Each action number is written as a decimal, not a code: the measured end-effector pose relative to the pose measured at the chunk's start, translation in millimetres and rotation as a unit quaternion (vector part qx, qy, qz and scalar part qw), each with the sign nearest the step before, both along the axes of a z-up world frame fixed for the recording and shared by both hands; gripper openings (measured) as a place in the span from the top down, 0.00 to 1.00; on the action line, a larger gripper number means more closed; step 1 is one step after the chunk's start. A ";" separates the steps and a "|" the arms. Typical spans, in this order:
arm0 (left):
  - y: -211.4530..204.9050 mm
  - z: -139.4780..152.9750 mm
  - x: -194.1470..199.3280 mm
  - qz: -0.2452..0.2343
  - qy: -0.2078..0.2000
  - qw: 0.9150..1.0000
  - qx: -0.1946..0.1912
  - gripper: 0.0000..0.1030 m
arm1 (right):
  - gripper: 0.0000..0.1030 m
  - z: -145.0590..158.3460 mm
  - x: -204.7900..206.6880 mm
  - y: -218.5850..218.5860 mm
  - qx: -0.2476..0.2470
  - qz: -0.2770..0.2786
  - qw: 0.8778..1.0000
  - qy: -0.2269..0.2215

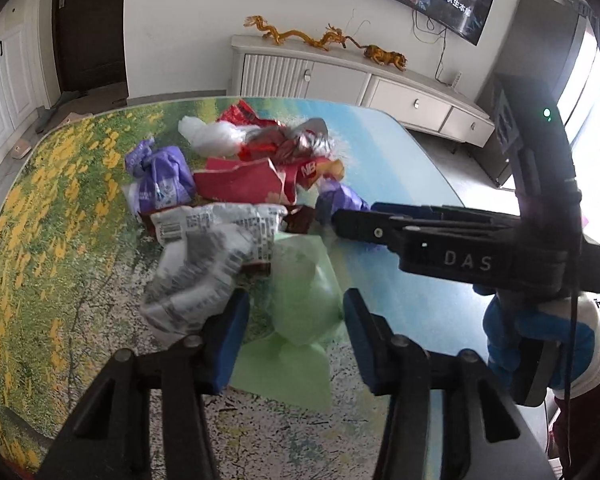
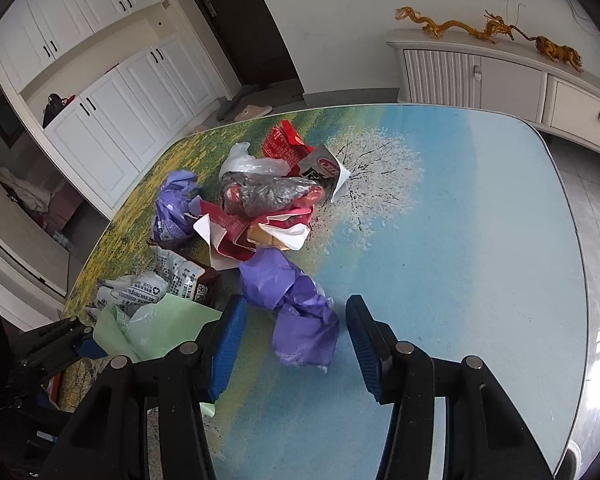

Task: Collect trash
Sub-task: 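Grasp the purple bag with the right tool while the left tool grasps the green paper, then carry both items over the bin and open both tools to drop them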

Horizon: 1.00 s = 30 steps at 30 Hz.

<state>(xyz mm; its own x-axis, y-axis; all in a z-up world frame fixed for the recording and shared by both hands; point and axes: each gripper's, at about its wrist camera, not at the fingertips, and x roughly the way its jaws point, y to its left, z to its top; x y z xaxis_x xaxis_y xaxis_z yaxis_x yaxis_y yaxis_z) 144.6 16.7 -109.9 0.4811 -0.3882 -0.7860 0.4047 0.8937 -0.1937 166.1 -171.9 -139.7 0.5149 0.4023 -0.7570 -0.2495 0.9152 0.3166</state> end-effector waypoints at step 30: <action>16.2 78.3 -54.6 -0.010 -0.064 0.993 -0.098 0.74 | 0.73 70.5 -165.9 -74.1 0.043 -0.132 0.987 -0.082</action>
<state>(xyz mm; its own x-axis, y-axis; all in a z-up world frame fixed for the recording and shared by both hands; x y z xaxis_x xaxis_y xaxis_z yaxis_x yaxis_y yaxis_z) 90.0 33.0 -31.6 0.5636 -0.5376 -0.6272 0.4539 0.8359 -0.3086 0.2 -246.0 -69.1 0.7228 0.2963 -0.6244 -0.0601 0.9270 0.3703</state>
